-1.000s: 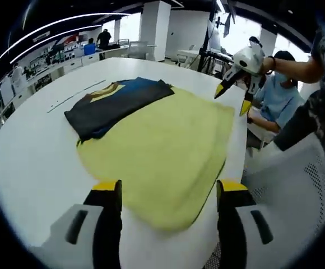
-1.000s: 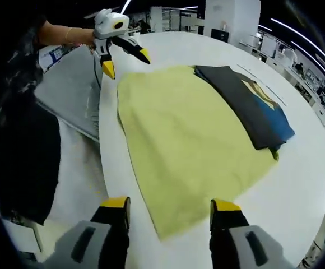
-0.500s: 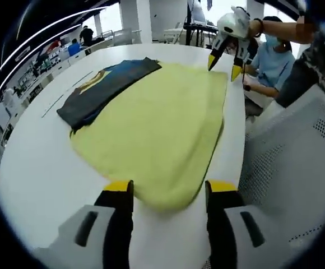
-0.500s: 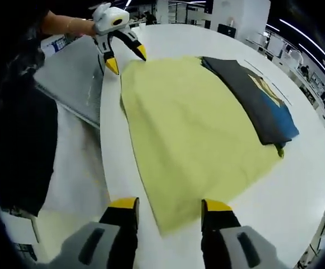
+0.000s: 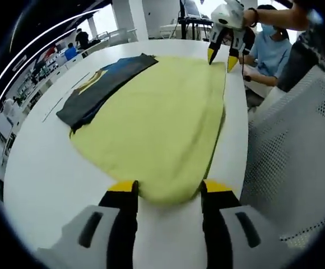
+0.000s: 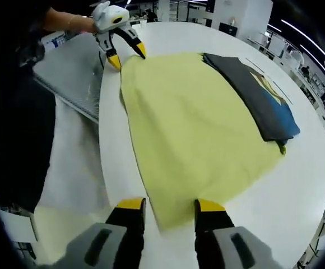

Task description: Fold the garment on the visible template until the final outline fits inside the template.

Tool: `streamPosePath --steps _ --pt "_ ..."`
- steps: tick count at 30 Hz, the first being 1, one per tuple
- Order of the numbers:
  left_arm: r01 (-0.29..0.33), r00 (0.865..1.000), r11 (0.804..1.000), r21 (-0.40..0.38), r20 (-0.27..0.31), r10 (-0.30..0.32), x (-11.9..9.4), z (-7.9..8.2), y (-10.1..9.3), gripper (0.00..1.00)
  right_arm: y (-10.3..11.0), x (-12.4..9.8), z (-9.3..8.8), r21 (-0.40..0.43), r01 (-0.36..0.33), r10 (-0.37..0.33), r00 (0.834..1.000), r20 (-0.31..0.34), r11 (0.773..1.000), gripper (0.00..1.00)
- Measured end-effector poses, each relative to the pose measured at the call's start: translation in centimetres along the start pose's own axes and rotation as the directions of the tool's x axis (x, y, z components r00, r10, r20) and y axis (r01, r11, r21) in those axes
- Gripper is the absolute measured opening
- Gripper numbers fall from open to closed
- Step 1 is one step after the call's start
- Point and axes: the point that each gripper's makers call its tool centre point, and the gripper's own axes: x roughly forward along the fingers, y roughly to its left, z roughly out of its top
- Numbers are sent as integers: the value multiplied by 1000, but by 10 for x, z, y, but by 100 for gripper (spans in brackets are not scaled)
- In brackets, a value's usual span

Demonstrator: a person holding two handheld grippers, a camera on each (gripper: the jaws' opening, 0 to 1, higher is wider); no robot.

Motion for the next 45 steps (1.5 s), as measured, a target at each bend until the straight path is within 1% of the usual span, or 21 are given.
streamPosePath --steps 2,5,9,12,13,17,24,29,32,35,41,45 --pt "-9 1000 1000 -6 0 9 0 -1 3 32 -1 0 0 -5 3 -3 1000 0 1000 24" --pt "-15 1000 1000 5 14 15 0 1 5 27 -4 1 2 20 5 -5 1000 13 1000 21" --pt "-24 1000 1000 10 14 24 2 0 7 13 -7 1 2 18 16 -16 1000 14 1000 11" --pt "-25 1000 1000 9 17 25 2 0 8 8 -11 1 2 17 34 -34 999 8 999 5" --pt "-30 999 1000 6 20 30 2 1 9 6 -12 1 2 16 36 -36 999 7 999 4" --pt "-20 999 1000 -17 29 21 0 2 7 0 -11 1 2 18 33 -33 999 2 999 3" --pt "-5 999 999 -38 34 6 -5 3 3 0 -5 -4 1 30 12 -12 1000 2 999 2" --pt "8 1000 1000 -23 20 -8 -9 -1 -5 0 3 -9 0 52 -13 12 1000 15 999 1" --pt "30 999 999 -28 12 -30 -12 -4 -13 0 10 -11 -1 49 -35 34 999 12 998 0" --pt "65 998 998 -19 -5 -65 -17 -7 -23 0 18 -14 -2 46 -61 61 998 5 997 0" --pt "106 994 994 -41 -7 -106 -26 -9 -31 0 27 -17 -5 49 -91 91 996 -2 995 0" --pt "137 990 989 -53 -16 -138 -28 -10 -38 0 34 -20 -5 45 -118 118 993 -14 992 0"
